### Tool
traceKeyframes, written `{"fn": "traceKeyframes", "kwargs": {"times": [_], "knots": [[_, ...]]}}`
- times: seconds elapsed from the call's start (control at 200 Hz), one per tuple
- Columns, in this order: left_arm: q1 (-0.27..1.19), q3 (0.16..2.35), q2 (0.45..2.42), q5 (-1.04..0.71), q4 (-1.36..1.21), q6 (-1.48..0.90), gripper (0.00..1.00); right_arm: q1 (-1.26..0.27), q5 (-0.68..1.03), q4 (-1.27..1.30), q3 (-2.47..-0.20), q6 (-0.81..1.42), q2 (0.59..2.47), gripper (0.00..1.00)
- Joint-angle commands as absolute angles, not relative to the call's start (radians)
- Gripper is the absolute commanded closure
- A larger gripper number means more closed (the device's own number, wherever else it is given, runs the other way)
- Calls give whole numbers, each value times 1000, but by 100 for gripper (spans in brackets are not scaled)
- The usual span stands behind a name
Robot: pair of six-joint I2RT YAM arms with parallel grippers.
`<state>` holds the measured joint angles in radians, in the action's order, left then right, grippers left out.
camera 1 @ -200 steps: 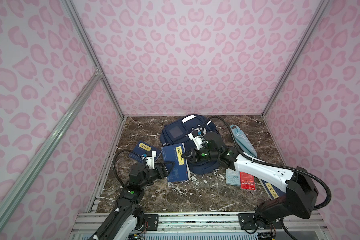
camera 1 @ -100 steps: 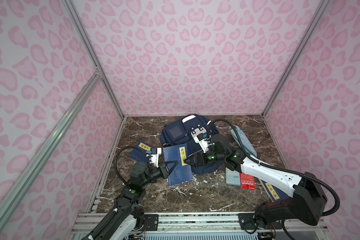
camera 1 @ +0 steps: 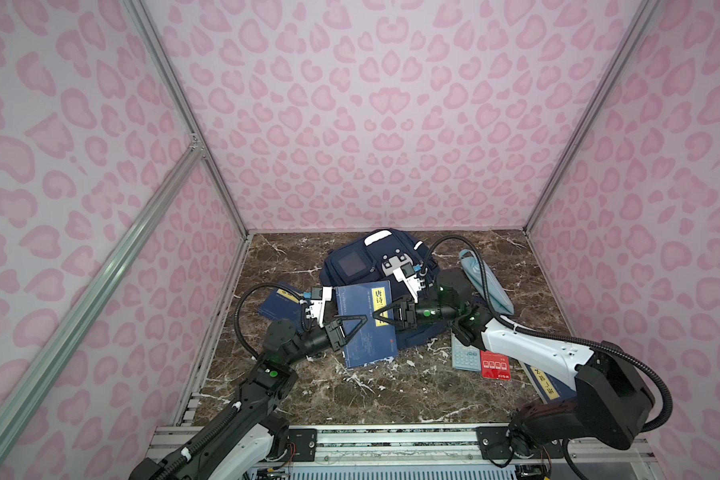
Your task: Pack the student bag
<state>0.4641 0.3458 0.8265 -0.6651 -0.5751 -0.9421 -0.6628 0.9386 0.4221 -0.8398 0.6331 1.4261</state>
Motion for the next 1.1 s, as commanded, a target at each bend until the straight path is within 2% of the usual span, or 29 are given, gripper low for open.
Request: {"fn": "traceKeyframes", "kwargs": {"times": [0.0,0.025,0.06,0.095,0.155,0.205,0.255,0.285,0.315,0.415,0.535,0.79,0.89,1.095], "knots": [[467,359,841,-696,-691,-937,96,-643,939,511,-803,667,1423,95],[466,358,844,-696,-692,-936,96,-636,941,516,-798,673,1422,100],[466,356,847,-694,-697,-936,95,-628,948,520,-793,675,1419,100],[467,360,848,-688,-682,-928,88,-621,949,520,-787,676,1413,100],[467,378,845,-673,-621,-898,66,-608,948,507,-780,671,1397,100],[467,402,833,-638,-521,-847,40,-592,941,474,-777,660,1380,100],[466,435,817,-582,-402,-785,19,-570,901,396,-778,635,1356,100],[469,468,809,-529,-293,-738,10,-557,872,340,-784,615,1343,100],[474,503,808,-468,-186,-690,5,-540,842,278,-792,587,1328,100],[485,602,866,-318,41,-567,5,-462,754,167,-776,577,1273,100],[538,660,995,-267,74,-487,12,-367,684,10,-764,540,1208,100],[815,955,1383,146,258,-206,20,-222,463,-211,-704,553,992,100],[829,1056,1530,142,272,-132,24,-166,422,-266,-686,546,920,100],[859,1204,1754,223,287,-41,22,-60,450,-336,-666,536,837,100]]}}
